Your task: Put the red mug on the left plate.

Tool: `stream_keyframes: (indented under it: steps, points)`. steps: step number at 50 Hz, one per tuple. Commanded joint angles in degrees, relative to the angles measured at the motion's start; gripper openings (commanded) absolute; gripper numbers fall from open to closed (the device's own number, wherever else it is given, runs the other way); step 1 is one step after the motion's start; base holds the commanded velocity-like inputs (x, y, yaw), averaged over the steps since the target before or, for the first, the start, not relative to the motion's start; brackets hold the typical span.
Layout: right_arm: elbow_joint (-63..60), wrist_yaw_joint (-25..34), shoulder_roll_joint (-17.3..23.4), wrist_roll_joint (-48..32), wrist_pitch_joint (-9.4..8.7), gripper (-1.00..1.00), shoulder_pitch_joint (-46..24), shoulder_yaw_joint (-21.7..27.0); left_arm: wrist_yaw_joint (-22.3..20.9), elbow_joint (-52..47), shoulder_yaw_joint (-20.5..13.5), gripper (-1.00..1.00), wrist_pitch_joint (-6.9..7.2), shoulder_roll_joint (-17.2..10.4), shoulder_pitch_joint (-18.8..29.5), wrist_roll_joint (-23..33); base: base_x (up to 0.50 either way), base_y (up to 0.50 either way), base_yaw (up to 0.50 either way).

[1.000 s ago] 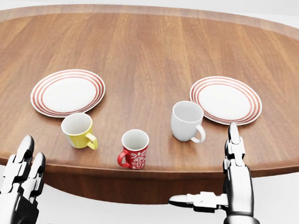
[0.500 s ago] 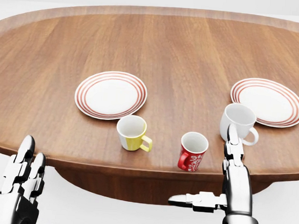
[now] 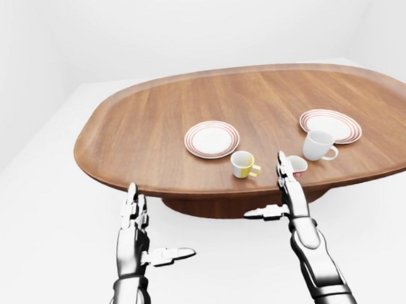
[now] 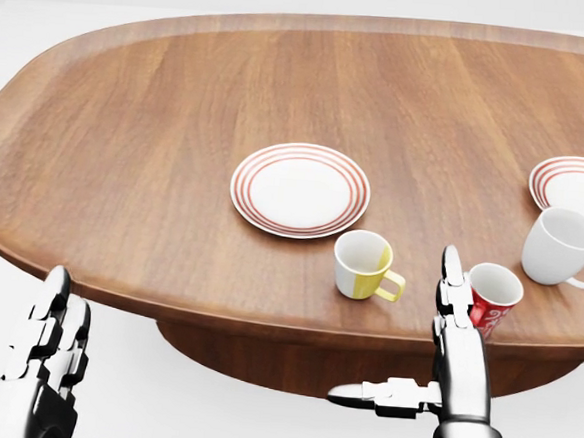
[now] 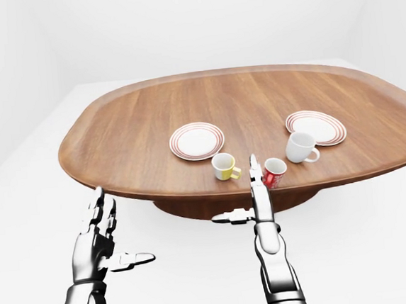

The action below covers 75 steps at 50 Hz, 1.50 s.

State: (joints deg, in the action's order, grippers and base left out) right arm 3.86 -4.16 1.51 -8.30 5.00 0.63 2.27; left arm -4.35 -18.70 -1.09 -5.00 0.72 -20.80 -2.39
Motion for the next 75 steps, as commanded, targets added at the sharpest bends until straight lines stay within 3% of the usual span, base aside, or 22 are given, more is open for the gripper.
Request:
stream_keyframes:
  steps: [1, 10, 24, 27, 31, 34, 42, 62, 75]
  points:
    - [-0.2, 0.3, 0.0, 0.3, 0.00, 1.00, 0.4, 0.0, 0.2, -0.3, 0.4, 1.00, 0.00, 0.0, -0.4, 0.3, 0.02, 0.50, 0.00]
    - [-2.3, 3.0, -0.1, 3.8, 0.00, 1.00, 2.3, 0.3, 0.4, -0.2, 0.5, 1.00, 0.00, -0.1, -0.5, 0.3, 0.01, 0.28, 0.00]
    - [-2.2, 2.9, -0.3, 3.5, 0.00, 1.00, 2.3, 0.4, 0.4, -0.4, 0.6, 1.00, 0.00, -0.2, -0.6, 0.3, 0.00, 0.00, 0.00]
    - [-2.3, 0.6, -0.5, 2.3, 0.00, 1.00, 2.3, 0.9, 0.4, -0.4, 0.5, 1.00, 0.00, -0.2, -0.6, 0.2, 0.00, 0.00, 0.00]
    - [-6.9, -2.2, -1.1, -0.2, 0.00, 1.00, 5.6, 0.8, 0.4, -0.3, 0.5, 1.00, 0.00, -0.2, -0.4, 0.3, 0.00, 0.00, 0.00]
    - [-8.0, -0.9, -1.1, 3.5, 0.00, 1.00, 7.0, 1.1, 0.4, -0.5, 0.4, 1.00, 0.00, -0.1, -0.6, 0.0, 0.00, 0.00, 0.00]
    - [-12.4, -0.8, -1.6, 1.6, 0.00, 1.00, 11.0, 0.8, 0.3, -0.6, 0.4, 1.00, 0.00, -0.2, -0.6, 0.1, 0.00, 0.00, 0.00]
    - [-11.2, -0.4, -1.5, 1.1, 0.00, 1.00, 9.6, 0.7, 0.4, -0.6, 0.6, 1.00, 0.00, -0.1, -0.5, 0.4, 0.00, 0.00, 0.00]
    - [-9.7, -1.0, -1.2, 0.3, 0.00, 1.00, 7.4, 0.7, 0.4, -0.2, 0.5, 1.00, 0.00, -0.2, -0.2, 0.3, 0.48, 0.20, 0.00]
